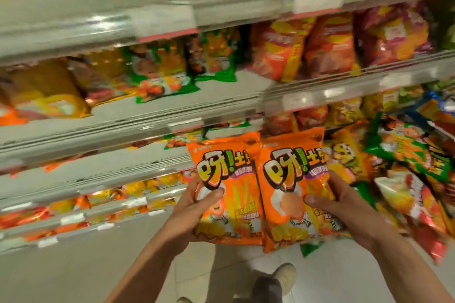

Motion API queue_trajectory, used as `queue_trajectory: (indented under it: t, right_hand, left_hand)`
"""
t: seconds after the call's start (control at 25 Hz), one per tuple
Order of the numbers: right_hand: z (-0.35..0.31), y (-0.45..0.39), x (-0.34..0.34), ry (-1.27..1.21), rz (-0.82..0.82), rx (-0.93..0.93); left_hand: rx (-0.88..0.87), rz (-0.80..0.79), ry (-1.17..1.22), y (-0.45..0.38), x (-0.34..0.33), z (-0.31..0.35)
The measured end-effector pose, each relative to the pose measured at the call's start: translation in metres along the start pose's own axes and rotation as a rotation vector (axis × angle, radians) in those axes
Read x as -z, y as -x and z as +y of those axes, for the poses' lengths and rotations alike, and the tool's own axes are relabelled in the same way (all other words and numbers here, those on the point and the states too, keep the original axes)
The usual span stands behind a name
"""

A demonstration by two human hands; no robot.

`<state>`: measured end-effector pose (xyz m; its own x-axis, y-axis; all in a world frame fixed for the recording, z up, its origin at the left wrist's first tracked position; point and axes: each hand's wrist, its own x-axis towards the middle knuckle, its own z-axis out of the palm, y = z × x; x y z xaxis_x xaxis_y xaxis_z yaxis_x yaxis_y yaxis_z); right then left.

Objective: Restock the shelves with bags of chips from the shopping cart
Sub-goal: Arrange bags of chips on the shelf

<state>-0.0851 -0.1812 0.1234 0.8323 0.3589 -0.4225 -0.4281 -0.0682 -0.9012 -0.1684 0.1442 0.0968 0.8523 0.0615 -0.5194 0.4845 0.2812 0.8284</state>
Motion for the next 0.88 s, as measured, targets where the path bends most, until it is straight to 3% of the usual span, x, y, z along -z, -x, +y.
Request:
queue_trajectory:
  t: [0.28,0.48,0.6,0.88]
  right_hand:
    - [0.052,-0.031,-0.204,0.082,-0.215,-0.1]
    - [0.073,-0.064,-0.322,0.115,-0.388,-0.257]
    - [0.085,-0.091,-0.375,0.14,-0.485,-0.358]
    - [0.103,-0.148,-0.459,0.108,-0.754,-0.383]
  left_hand:
    - [0.067,0.34,0.24,0.09,0.184,-0.044]
    - [0.089,0.54,0.437,0.14,0.273,-0.072]
    - [0.084,0.644,0.496,0.154,0.309,-0.076]
    - [0.065,0.74,0.475,0.176,0.388,-0.068]
